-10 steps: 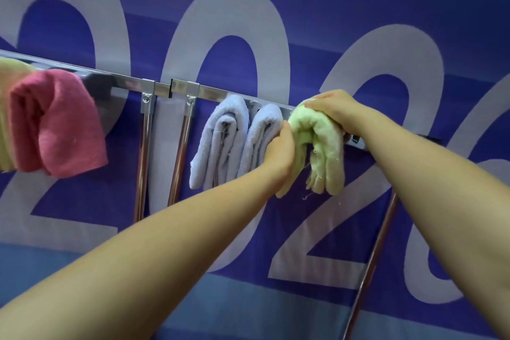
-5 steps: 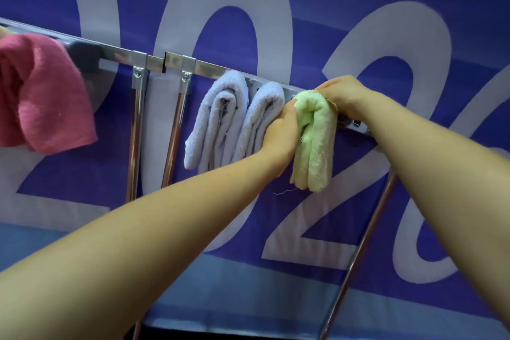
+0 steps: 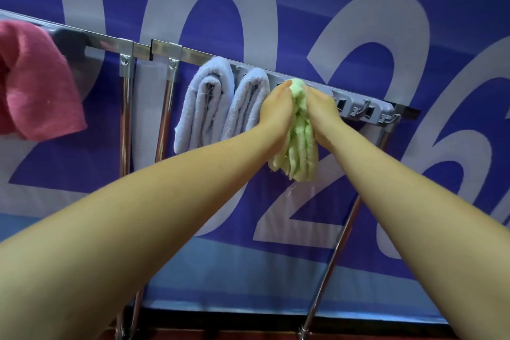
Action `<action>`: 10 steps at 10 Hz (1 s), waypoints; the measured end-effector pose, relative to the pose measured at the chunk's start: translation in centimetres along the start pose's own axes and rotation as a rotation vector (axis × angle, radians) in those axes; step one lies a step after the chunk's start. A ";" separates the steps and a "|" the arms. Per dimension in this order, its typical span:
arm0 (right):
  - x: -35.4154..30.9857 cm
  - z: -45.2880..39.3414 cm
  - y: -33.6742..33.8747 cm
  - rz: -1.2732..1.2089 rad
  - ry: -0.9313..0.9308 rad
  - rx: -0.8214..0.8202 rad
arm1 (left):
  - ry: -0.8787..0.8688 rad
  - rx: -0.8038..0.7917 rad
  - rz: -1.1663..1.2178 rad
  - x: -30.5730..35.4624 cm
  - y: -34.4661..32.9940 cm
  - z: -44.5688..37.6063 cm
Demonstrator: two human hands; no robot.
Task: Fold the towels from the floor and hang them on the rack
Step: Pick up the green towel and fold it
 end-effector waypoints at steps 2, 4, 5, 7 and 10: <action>1.4 0.9 -0.3 -0.054 -0.058 -0.057 | -0.224 0.395 1.153 -1.0 5.9 0.3; 1.7 2.5 0.7 0.019 -0.014 -0.058 | -0.318 0.367 0.974 -0.9 7.2 2.7; 0.9 4.3 2.1 0.074 0.104 0.061 | -0.270 0.442 0.940 -2.9 7.9 3.8; 1.9 10.7 1.0 -0.076 0.168 0.149 | -0.176 0.427 1.053 -7.8 7.4 7.5; 10.3 22.3 -9.5 -0.139 -0.160 -0.132 | -0.050 0.489 0.741 -21.4 5.4 15.3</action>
Point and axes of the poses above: each hand's wrist, its own z-axis away from the middle knuckle, its own y-axis out of the back of the hand, x = y × z, the point moved 10 cm from there along -z, towards the middle knuckle, and after that the axes turned 2 degrees about x, right-handed, at the moved point
